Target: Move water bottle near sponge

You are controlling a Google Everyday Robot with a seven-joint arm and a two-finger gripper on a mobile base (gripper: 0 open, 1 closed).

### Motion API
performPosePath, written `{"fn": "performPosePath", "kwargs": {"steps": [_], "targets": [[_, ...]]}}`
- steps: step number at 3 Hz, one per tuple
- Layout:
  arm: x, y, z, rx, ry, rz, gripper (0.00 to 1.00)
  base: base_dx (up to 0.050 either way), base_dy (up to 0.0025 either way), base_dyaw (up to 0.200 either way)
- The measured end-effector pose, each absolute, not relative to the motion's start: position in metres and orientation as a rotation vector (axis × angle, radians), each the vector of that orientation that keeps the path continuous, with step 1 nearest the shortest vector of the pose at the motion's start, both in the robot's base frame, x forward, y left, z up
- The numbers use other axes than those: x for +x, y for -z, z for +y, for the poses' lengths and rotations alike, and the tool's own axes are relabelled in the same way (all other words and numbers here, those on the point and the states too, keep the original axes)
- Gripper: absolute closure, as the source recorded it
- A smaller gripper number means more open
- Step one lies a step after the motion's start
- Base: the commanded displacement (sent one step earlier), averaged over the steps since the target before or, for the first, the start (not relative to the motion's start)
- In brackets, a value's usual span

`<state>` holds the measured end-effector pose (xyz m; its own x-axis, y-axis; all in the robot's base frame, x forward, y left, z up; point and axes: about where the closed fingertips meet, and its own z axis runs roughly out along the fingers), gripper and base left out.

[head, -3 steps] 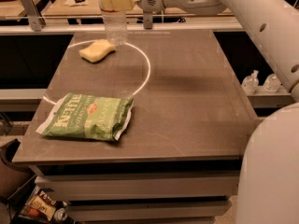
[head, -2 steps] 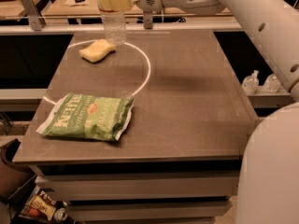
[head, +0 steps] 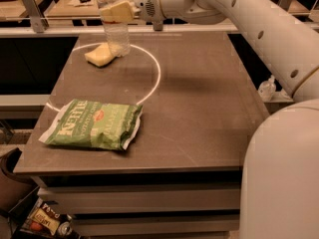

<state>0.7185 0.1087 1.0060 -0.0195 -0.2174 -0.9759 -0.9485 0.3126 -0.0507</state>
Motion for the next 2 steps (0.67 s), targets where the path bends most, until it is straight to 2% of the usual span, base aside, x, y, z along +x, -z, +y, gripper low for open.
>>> {"fn": "performPosePath", "kwargs": {"steps": [2], "targets": [[0.735,-0.976,0.115,-1.076,-0.844,1.490,1.00,0.000,0.00000,0.000]]}}
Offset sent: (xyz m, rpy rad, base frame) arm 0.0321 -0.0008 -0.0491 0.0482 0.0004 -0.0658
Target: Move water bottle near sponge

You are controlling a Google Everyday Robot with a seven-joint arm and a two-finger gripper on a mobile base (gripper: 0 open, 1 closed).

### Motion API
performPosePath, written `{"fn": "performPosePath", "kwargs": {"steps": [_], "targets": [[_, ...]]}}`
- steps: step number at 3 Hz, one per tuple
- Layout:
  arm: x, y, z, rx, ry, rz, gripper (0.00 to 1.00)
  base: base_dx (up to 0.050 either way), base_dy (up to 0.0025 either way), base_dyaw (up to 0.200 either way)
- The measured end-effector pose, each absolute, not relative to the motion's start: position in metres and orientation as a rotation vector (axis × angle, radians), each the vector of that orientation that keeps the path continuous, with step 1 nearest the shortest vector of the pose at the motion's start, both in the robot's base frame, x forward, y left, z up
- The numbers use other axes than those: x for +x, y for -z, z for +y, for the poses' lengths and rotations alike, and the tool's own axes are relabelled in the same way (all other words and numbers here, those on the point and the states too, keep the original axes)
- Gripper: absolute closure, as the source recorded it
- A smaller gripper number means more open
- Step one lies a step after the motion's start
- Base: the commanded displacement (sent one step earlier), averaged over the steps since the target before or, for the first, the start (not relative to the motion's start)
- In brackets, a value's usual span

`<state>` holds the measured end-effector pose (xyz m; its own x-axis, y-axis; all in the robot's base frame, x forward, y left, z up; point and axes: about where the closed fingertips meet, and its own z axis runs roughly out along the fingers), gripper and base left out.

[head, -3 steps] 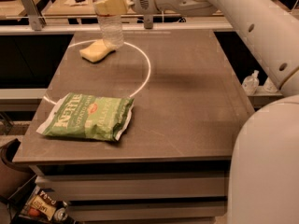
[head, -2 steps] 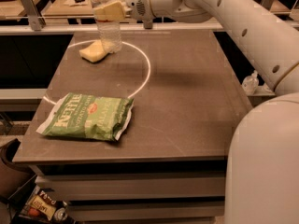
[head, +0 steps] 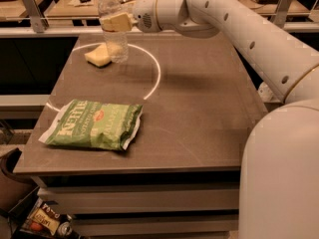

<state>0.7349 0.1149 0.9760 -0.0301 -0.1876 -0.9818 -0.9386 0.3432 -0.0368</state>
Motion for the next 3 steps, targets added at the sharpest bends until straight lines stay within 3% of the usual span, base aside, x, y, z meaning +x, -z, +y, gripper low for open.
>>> {"fn": "performPosePath", "kwargs": {"steps": [3], "targets": [[0.765,-0.938,0.102,-1.028,-0.804,1.531,1.00,0.000,0.00000,0.000]]}}
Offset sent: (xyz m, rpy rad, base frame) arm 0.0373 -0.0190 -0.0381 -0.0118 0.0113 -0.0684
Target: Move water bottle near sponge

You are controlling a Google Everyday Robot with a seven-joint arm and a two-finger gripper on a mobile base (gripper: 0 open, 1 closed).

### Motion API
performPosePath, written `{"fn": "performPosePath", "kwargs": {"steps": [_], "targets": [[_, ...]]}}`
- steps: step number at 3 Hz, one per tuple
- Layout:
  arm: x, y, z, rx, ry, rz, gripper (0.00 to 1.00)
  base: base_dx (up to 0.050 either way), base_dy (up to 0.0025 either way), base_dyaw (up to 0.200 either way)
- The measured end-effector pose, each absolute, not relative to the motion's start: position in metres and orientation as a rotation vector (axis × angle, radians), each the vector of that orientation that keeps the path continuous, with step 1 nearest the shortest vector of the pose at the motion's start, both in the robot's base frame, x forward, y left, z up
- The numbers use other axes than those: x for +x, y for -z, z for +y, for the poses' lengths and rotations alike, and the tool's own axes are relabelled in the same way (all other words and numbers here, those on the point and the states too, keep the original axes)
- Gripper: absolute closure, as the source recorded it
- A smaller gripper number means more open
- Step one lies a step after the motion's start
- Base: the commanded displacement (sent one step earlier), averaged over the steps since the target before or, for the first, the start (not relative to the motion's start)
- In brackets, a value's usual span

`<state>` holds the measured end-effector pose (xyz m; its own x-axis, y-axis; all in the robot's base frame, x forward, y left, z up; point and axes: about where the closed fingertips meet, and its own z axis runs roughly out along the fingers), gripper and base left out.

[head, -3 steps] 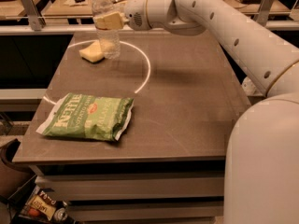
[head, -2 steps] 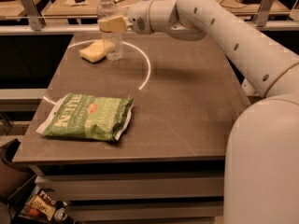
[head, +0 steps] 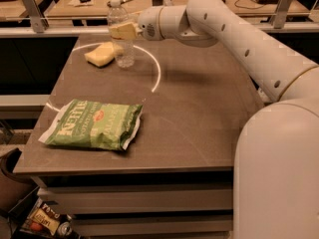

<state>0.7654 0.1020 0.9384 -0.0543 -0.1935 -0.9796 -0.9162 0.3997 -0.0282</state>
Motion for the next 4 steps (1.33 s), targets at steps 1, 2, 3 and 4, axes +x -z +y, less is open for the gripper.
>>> {"fn": "performPosePath", "kwargs": {"steps": [1,2,3,4], "targets": [[0.7702,-0.9289,0.0990,-1.014,-0.781,1.548,1.00,0.000,0.00000,0.000],[0.7721,-0.9202,0.0981,-0.995,-0.779,1.553,1.00,0.000,0.00000,0.000],[0.7721,-0.9214,0.0981,-0.995,-0.779,1.553,1.00,0.000,0.00000,0.000],[0.7721,-0.9225,0.0982,-0.995,-0.780,1.553,0.82,0.000,0.00000,0.000]]}}
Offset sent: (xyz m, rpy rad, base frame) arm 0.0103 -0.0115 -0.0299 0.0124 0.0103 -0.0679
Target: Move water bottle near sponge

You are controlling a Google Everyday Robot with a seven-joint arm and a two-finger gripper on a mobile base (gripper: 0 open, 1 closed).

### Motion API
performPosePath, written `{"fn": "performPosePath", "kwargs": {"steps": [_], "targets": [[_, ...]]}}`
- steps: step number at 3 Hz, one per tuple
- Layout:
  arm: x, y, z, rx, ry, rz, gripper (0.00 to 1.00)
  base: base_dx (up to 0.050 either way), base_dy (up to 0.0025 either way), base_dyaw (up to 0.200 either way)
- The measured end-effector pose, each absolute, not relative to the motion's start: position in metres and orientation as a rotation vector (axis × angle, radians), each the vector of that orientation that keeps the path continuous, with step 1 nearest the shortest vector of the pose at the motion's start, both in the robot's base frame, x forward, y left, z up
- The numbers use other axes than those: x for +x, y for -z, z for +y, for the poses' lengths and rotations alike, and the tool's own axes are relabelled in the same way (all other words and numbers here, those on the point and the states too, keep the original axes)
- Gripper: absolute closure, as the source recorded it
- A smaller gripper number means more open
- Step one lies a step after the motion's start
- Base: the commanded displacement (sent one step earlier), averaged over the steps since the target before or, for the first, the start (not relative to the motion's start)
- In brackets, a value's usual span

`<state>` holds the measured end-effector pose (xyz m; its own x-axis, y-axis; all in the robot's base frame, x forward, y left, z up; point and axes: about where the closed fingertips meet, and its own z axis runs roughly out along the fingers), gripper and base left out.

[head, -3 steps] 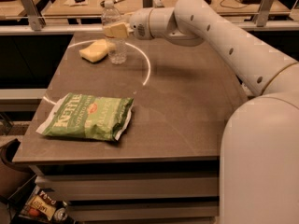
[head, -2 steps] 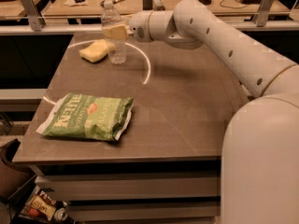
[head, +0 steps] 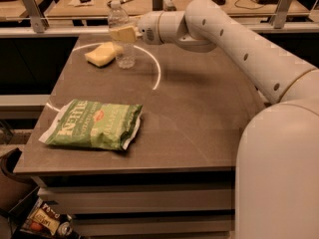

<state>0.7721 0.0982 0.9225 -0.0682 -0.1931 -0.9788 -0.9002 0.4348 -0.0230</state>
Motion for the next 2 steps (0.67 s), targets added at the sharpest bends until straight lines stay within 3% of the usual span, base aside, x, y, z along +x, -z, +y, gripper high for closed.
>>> {"fn": "performPosePath", "kwargs": {"steps": [2], "targets": [[0.7720,-0.9235,0.0985,-0.995,-0.780,1.553,0.36,0.000,0.00000,0.000]]}}
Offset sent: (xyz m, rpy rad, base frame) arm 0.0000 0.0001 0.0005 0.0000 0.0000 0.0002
